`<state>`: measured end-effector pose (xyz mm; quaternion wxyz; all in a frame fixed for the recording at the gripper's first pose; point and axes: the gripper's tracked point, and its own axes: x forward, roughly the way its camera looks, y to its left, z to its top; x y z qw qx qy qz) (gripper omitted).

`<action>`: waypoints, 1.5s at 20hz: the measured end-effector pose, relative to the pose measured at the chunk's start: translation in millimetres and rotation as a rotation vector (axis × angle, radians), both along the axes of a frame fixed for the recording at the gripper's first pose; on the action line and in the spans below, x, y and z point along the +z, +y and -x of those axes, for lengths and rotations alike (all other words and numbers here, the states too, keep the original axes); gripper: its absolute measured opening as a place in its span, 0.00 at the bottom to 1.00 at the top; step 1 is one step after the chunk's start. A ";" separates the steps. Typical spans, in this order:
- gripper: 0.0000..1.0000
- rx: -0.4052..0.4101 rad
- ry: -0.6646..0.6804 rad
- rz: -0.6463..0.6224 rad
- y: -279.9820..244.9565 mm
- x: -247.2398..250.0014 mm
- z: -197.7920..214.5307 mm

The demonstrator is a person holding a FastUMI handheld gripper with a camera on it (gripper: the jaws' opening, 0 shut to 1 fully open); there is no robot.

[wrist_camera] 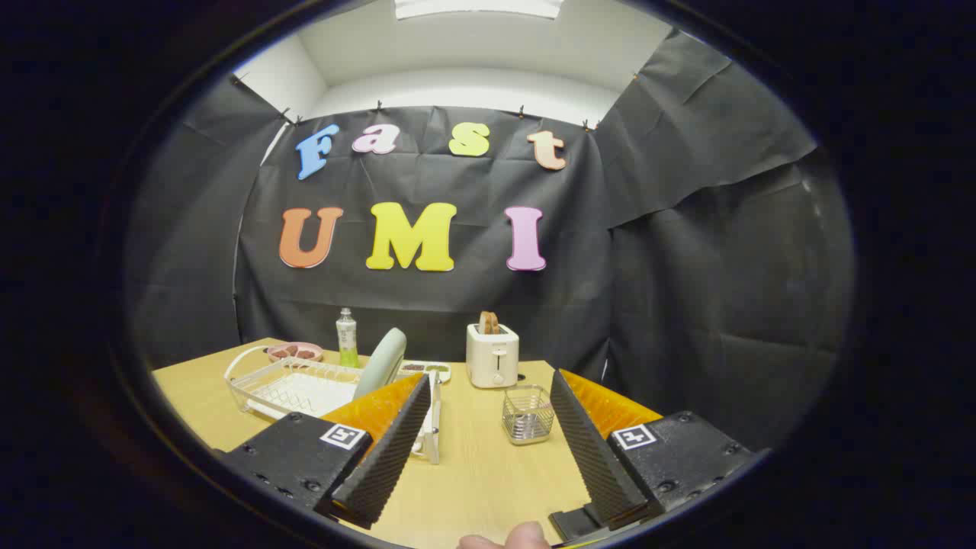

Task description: Take the plate from the dish rack, then take the spoon from the basket and place it into the plate.

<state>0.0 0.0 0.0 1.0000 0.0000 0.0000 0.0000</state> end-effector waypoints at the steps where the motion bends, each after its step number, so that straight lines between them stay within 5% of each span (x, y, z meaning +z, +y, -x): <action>1: 1.00 -0.002 0.004 -0.002 -1.0 -1.5 -0.1; 21: 1.00 0.050 -0.003 0.016 18.0 10.9 1.2; 30: 1.00 0.156 0.044 0.008 54.0 63.8 -39.7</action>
